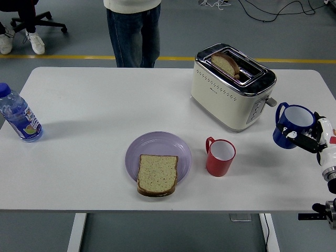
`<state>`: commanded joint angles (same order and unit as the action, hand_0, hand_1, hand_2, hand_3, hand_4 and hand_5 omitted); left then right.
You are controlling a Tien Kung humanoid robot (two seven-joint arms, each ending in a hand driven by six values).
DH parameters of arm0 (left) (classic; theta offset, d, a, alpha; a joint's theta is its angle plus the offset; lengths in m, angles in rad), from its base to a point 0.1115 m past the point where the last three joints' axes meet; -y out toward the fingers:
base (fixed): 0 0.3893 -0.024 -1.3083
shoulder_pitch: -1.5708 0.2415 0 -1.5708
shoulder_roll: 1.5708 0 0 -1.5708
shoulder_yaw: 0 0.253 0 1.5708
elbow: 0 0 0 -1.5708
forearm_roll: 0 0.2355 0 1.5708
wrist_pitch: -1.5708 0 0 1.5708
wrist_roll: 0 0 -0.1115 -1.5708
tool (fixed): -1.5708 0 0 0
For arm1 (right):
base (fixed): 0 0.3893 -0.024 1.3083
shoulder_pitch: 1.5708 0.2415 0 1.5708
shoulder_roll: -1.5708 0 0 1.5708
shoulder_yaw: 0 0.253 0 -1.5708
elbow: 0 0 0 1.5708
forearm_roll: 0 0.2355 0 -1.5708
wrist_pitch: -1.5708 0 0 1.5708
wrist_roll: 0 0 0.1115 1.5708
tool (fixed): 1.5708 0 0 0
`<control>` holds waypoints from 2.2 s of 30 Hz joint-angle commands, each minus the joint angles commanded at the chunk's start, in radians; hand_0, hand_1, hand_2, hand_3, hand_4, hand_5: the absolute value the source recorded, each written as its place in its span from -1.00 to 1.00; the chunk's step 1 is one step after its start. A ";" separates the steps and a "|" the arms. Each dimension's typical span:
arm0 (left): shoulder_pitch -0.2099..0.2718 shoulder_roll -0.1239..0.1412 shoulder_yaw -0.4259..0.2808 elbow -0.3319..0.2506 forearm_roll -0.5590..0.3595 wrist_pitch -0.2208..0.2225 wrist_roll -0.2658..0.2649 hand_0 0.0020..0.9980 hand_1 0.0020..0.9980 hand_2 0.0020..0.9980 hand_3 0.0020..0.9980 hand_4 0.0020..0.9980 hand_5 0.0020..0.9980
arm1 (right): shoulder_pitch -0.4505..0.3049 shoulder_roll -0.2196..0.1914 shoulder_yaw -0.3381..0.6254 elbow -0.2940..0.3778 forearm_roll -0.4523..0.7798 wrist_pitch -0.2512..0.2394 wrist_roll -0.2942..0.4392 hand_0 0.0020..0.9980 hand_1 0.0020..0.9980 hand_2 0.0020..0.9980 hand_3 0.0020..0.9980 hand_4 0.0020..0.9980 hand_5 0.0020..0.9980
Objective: Pick up the cup,pour liquid into bread,place the cup on the desk
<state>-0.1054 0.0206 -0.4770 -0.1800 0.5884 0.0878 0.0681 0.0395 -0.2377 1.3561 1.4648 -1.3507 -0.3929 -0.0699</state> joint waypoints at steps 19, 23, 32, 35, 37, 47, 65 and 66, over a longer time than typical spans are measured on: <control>0.005 -0.002 0.008 0.000 0.001 0.000 0.001 0.25 0.14 0.23 0.11 -0.25 0.97 | 0.000 0.033 -0.012 -0.194 0.053 -0.019 0.202 -0.22 -0.57 -0.20 0.03 0.44 -1.00; 0.003 -0.002 0.011 0.000 -0.004 0.000 0.000 0.25 0.14 0.23 0.11 -0.25 0.97 | 0.007 0.045 -0.024 -0.239 0.059 -0.024 0.230 -0.22 -0.56 -0.20 0.03 0.44 -1.00; -0.002 -0.002 0.013 0.000 -0.010 0.000 0.000 0.25 0.14 0.23 0.11 -0.26 0.97 | 0.013 0.056 -0.058 -0.310 0.095 -0.032 0.291 -0.21 -0.55 -0.20 0.03 0.44 -1.00; -0.003 -0.003 0.014 0.000 -0.012 0.000 -0.001 0.24 0.14 0.23 0.11 -0.25 0.98 | 0.017 0.059 -0.070 -0.322 0.104 -0.033 0.309 -0.19 -0.53 -0.19 0.03 0.43 -1.00; -0.003 -0.003 0.015 0.000 -0.012 0.000 -0.001 0.24 0.14 0.23 0.11 -0.25 0.98 | 0.022 0.061 -0.079 -0.328 0.106 -0.034 0.314 -0.19 -0.53 -0.19 0.03 0.43 -1.00; -0.006 -0.003 0.021 0.000 -0.017 0.000 -0.001 0.24 0.14 0.23 0.11 -0.26 0.98 | 0.044 0.072 -0.134 -0.360 0.116 -0.034 0.327 -0.18 -0.52 -0.19 0.04 0.43 -1.00; -0.008 -0.004 0.028 0.000 -0.022 0.000 -0.001 0.24 0.14 0.23 0.11 -0.26 0.99 | 0.053 0.077 -0.143 -0.396 0.104 -0.001 0.320 -0.10 -0.46 -0.11 0.06 0.43 -1.00; -0.008 -0.004 0.027 0.000 -0.021 -0.001 0.000 0.24 0.14 0.23 0.11 -0.26 0.99 | 0.054 0.077 -0.143 -0.396 0.103 0.001 0.320 -0.10 -0.46 -0.11 0.06 0.43 -1.00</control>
<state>-0.1135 0.0170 -0.4505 -0.1800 0.5675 0.0873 0.0678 0.0938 -0.1606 1.2134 1.0684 -1.2476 -0.3920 0.2501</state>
